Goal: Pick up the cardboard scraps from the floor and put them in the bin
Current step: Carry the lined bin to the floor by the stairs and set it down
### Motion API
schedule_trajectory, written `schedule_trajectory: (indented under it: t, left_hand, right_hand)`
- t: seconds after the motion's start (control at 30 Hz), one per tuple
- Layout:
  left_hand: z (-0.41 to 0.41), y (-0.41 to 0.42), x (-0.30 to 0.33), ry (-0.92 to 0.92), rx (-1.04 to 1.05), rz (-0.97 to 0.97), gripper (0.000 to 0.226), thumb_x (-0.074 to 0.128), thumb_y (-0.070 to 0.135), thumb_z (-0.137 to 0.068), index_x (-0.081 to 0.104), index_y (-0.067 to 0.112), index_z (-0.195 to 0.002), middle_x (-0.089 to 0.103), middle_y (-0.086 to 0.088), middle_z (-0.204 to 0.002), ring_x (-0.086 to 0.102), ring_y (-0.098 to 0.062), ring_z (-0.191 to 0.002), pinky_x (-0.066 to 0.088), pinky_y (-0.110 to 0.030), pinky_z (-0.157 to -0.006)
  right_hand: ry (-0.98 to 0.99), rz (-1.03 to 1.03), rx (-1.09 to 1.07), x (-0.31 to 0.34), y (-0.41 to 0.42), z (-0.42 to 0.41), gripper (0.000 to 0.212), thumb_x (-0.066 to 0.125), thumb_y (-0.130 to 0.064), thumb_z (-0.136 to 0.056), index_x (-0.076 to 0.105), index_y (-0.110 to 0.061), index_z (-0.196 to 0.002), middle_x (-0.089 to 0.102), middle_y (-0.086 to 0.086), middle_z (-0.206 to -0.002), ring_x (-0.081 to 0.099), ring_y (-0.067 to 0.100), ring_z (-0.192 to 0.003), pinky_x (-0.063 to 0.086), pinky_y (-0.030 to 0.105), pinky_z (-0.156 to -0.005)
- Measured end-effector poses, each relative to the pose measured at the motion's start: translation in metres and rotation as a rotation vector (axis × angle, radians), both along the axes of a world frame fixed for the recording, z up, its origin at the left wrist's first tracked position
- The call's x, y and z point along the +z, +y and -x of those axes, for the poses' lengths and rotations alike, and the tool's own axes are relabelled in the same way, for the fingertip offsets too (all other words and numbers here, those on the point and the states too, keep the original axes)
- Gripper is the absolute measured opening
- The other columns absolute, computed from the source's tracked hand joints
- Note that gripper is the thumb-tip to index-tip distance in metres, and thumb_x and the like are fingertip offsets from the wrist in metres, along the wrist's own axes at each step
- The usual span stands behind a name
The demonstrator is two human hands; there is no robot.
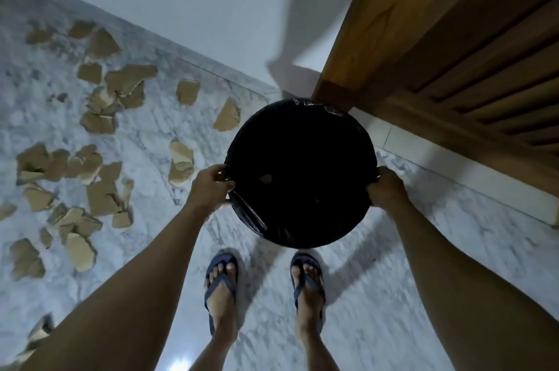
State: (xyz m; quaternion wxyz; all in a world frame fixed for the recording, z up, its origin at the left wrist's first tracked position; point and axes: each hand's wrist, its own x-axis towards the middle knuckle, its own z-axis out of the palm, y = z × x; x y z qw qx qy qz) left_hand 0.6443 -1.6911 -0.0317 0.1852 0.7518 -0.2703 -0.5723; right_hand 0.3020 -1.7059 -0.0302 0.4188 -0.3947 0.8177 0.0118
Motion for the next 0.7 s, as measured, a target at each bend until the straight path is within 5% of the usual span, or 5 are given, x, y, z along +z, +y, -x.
schedule_trajectory:
  t: [0.27,0.43,0.53,0.7]
  left_hand:
    - [-0.008,-0.002,-0.025,-0.019,-0.008,-0.042,0.043,0.055,-0.012,-0.091,0.058,0.006,-0.131,0.063,-0.019,-0.113,0.063,-0.025,-0.087,0.059,-0.028,-0.054]
    - [-0.005,0.004,-0.01,-0.154,-0.087,-0.015,0.048,0.063,0.014,-0.09,0.055,0.014,-0.137,0.066,-0.011,-0.121,0.064,-0.031,-0.106,0.056,-0.052,-0.091]
    - [-0.014,0.008,0.015,-0.246,-0.086,0.007,0.053,0.062,0.028,-0.093,0.051,0.014,-0.142,0.064,-0.007,-0.126,0.057,-0.027,-0.12,0.045,-0.046,-0.104]
    - [-0.063,0.009,0.035,-0.279,-0.129,-0.004,0.049,0.061,0.027,-0.095,0.051,0.012,-0.141,0.062,-0.008,-0.13,0.056,-0.025,-0.119,0.043,-0.033,-0.091]
  right_hand:
    - [0.01,-0.045,-0.012,-0.02,-0.005,-0.004,0.032,0.054,-0.006,-0.093,0.052,-0.001,-0.124,0.06,0.024,-0.112,0.053,0.031,-0.086,0.051,0.043,-0.08]
    - [0.06,-0.031,0.056,0.002,0.003,-0.018,0.063,0.06,-0.017,-0.092,0.03,-0.007,-0.147,0.043,0.027,-0.137,0.049,0.047,-0.12,0.047,0.05,-0.094]
    - [0.095,0.111,0.134,0.03,0.005,-0.055,0.066,0.062,-0.017,-0.089,0.031,-0.012,-0.148,0.038,0.024,-0.139,0.044,0.047,-0.125,0.044,0.054,-0.099]
    - [-0.073,0.35,0.264,0.063,-0.008,-0.174,0.058,0.056,-0.014,-0.093,0.035,-0.015,-0.147,0.038,0.012,-0.143,0.043,0.031,-0.129,0.041,0.04,-0.104]
